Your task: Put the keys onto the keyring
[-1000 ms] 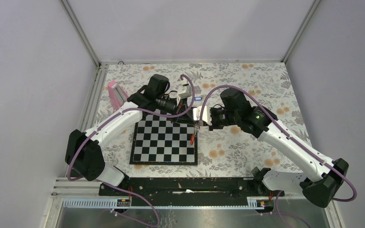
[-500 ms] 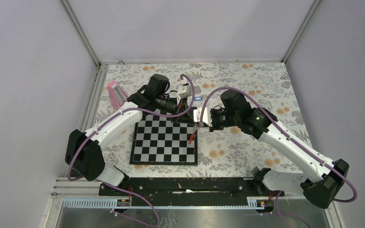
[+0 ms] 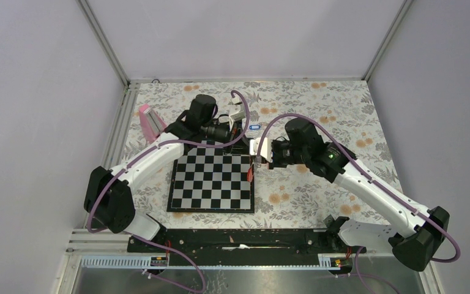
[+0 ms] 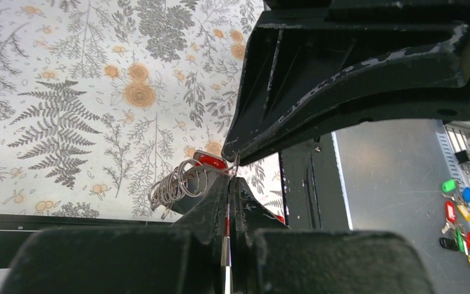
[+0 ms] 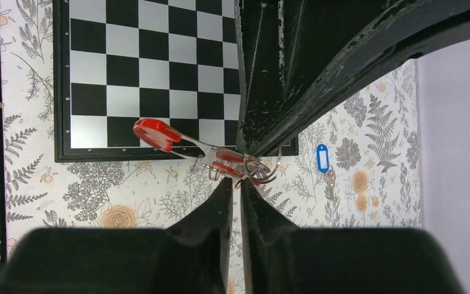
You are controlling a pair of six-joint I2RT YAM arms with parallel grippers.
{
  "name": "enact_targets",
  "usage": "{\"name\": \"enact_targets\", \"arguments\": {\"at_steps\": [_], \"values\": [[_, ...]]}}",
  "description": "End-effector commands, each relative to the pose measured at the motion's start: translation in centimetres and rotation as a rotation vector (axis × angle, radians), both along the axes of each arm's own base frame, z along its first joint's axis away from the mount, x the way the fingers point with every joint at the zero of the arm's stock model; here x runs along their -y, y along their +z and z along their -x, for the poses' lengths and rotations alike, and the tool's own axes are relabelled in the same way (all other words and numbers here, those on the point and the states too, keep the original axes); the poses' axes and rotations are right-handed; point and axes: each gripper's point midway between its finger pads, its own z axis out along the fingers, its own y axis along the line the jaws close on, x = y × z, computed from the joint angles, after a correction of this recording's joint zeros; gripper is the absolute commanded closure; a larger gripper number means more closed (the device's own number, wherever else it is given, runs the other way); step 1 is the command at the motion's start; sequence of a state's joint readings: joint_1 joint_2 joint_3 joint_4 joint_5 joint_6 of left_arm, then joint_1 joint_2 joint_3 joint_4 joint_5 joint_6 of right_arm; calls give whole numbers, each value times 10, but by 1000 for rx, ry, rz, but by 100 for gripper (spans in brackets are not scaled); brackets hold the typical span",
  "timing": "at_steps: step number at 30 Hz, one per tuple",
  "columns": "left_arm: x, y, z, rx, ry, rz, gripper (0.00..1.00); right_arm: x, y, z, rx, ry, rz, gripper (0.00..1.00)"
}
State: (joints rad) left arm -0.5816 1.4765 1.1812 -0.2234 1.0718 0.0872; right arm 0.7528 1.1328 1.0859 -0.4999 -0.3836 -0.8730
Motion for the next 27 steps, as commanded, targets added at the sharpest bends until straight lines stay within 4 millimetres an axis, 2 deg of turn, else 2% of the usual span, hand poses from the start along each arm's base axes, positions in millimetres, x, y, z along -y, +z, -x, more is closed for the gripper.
{"name": "enact_targets", "arguments": {"at_steps": [1,7,11,17,27], "values": [[7,25,-12,81,38,85,100,-6,11,-4,19,-38,-64,79],[6,24,-13,95,36,100,100,1,21,-9,27,-90,-93,65],[4,26,-12,113,32,116,100,8,35,-12,25,-126,-135,61],[2,26,-4,138,0,146,100,15,52,-17,-47,-169,-227,61],[2,28,-2,178,-6,173,100,-8,50,-7,-263,-81,-314,65]]}}
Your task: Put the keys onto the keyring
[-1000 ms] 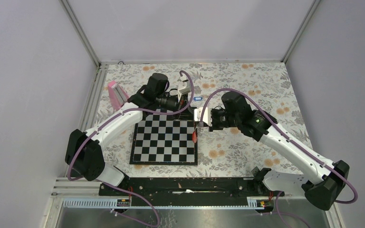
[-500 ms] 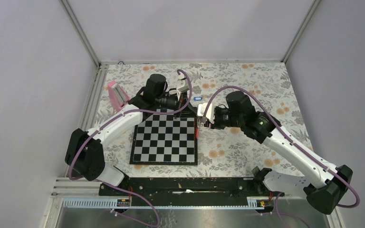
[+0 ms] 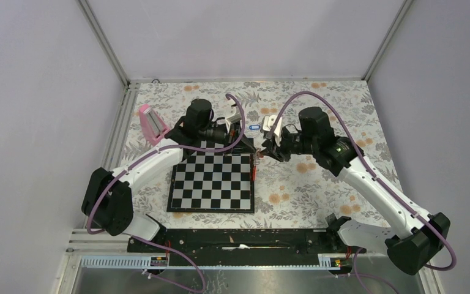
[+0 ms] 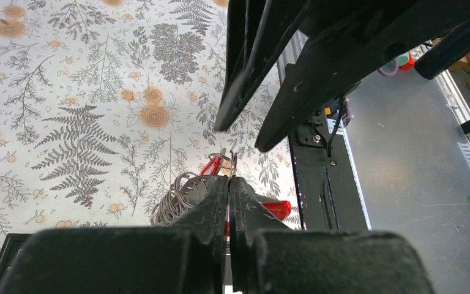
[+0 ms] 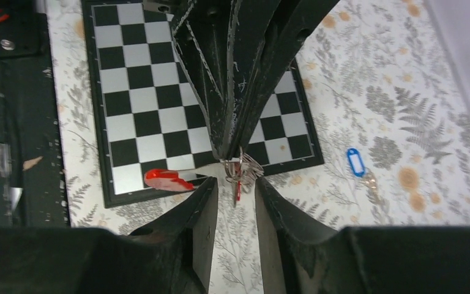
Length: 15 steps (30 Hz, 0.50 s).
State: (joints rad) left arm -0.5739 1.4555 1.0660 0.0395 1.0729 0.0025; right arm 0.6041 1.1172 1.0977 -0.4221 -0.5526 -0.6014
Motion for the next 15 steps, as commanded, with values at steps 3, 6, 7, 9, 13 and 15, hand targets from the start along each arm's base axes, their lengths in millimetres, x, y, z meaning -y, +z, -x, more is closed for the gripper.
{"name": "enact_targets", "arguments": {"at_steps": [3,6,7,9,13,15], "values": [[-2,29,8,107,-24,95,100,-18,23,3,-82,65,-120,67],[-3,30,10,123,-23,105,100,-17,24,1,-94,62,-132,71],[-4,30,10,126,-23,107,100,-17,23,1,-98,60,-134,73],[-4,30,11,132,-23,109,100,-17,23,0,-101,59,-138,74],[-4,30,11,132,-22,109,100,-19,21,2,-125,67,-151,76],[-4,30,10,129,-16,108,100,-20,21,2,-137,77,-157,78]]}}
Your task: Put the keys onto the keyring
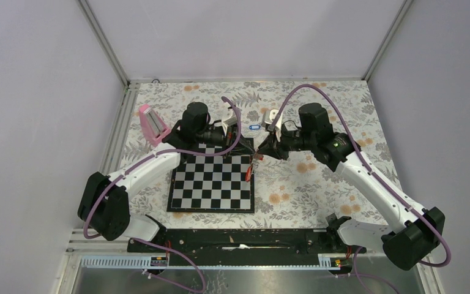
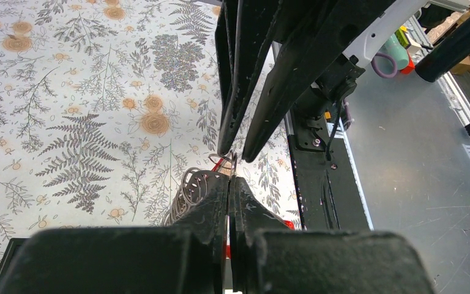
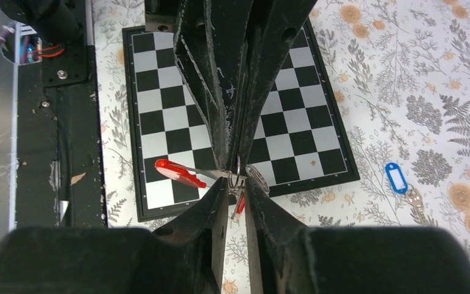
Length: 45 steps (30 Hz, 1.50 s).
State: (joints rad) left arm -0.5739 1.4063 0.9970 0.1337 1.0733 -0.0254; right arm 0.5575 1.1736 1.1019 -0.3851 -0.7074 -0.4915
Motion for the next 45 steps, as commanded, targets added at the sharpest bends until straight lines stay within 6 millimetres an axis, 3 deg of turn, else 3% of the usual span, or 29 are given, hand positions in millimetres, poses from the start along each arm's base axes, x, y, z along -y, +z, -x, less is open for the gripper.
{"name": "enact_targets", "arguments": {"at_steps": [1,11,27,31,36,45], "values": [[0,27,3,94,-19,70,100,-10,23,0,8,38,-75,78],[0,27,4,97,-22,73,100,-12,18,-1,-15,43,-78,87],[-1,27,6,108,-27,80,100,-14,9,-3,-55,45,-81,87],[-1,26,6,110,-27,80,100,-15,8,-2,-66,53,-82,91],[-2,25,6,119,-21,79,100,-14,12,-1,-53,57,-86,100],[-1,18,-4,151,13,58,100,-5,17,-6,12,41,-32,100]]}}
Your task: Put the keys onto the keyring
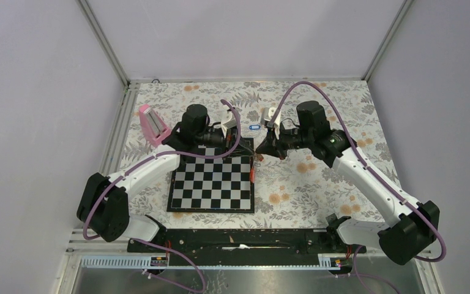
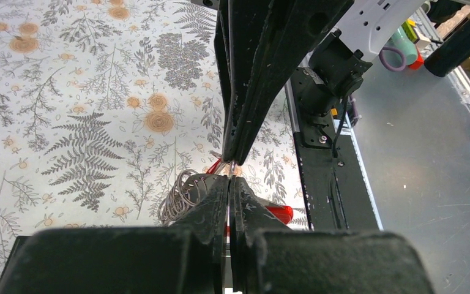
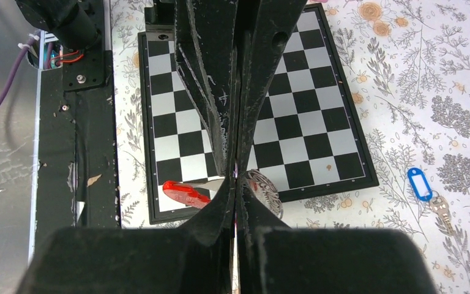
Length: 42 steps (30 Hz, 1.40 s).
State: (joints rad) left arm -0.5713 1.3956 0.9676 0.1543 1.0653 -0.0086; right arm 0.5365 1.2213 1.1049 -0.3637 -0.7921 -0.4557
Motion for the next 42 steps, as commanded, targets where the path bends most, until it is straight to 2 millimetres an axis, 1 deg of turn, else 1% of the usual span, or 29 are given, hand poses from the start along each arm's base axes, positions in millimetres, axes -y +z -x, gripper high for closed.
{"name": "enact_targets", "arguments": {"at_steps": [1,4,7,11,14,18,21,24,33,36,39,42], "values": [[1,23,-5,144,5,52,98,2,22,-7,90,1,11,100],[1,19,-7,175,0,40,84,5,19,-9,75,-9,46,100],[1,19,-9,209,-7,33,75,7,16,-12,67,-23,76,100],[2,23,-12,268,-28,26,67,9,12,-11,51,-28,116,100],[3,27,-13,287,-46,25,64,9,11,-11,34,-29,134,100],[6,29,-12,306,-67,31,64,8,10,-10,18,-27,149,100],[9,26,-10,328,-88,36,68,7,12,-8,11,-19,136,100],[11,26,-12,345,-92,39,70,5,15,-6,12,-12,121,100],[17,26,-14,356,-109,52,71,5,14,-3,5,-5,111,100],[18,24,-12,351,-116,54,74,4,15,-3,8,-4,107,100],[19,25,-11,350,-117,61,80,4,14,-2,7,-3,106,100],[20,23,-10,347,-120,63,82,4,16,-2,14,-5,100,100]]}}
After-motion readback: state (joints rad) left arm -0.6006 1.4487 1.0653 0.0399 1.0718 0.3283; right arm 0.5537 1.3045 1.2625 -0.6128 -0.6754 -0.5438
